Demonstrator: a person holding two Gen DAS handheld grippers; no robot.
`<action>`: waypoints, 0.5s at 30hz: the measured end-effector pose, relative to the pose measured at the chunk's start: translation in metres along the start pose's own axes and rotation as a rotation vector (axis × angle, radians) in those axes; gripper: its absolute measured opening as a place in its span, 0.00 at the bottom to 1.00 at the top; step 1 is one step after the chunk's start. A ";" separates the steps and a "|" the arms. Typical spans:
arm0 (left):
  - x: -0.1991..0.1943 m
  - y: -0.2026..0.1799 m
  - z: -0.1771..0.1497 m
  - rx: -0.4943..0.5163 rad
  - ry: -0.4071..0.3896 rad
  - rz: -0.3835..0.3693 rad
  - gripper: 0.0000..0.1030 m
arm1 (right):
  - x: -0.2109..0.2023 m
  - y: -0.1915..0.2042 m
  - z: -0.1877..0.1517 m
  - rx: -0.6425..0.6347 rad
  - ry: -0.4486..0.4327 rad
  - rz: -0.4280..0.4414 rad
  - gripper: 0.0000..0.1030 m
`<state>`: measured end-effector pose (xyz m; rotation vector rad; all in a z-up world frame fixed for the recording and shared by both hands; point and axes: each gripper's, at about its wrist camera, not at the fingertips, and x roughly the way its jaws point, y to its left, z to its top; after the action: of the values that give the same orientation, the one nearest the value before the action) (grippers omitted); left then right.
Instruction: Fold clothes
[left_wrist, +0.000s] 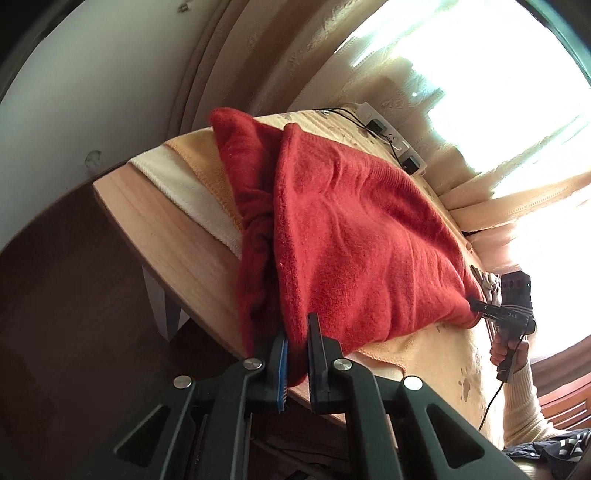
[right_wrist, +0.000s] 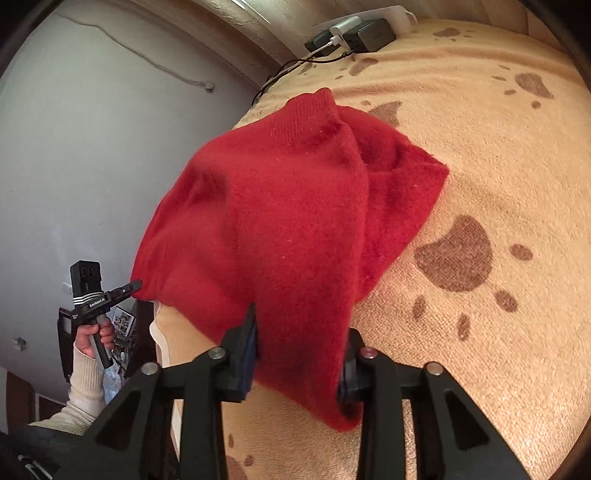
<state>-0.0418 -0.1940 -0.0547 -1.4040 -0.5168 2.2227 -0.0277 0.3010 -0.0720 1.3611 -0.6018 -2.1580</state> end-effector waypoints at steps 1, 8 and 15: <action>0.002 0.003 -0.002 -0.010 0.003 0.000 0.08 | -0.002 0.006 0.000 -0.039 -0.012 -0.033 0.55; -0.009 0.009 -0.013 -0.052 -0.061 0.002 0.09 | -0.044 0.039 -0.010 -0.213 -0.245 -0.400 0.82; -0.031 -0.041 -0.019 0.215 -0.169 0.160 0.09 | -0.015 0.155 -0.067 -0.870 -0.345 -0.537 0.80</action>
<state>-0.0050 -0.1761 -0.0172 -1.1915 -0.2172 2.4549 0.0674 0.1852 0.0063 0.7026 0.6338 -2.5948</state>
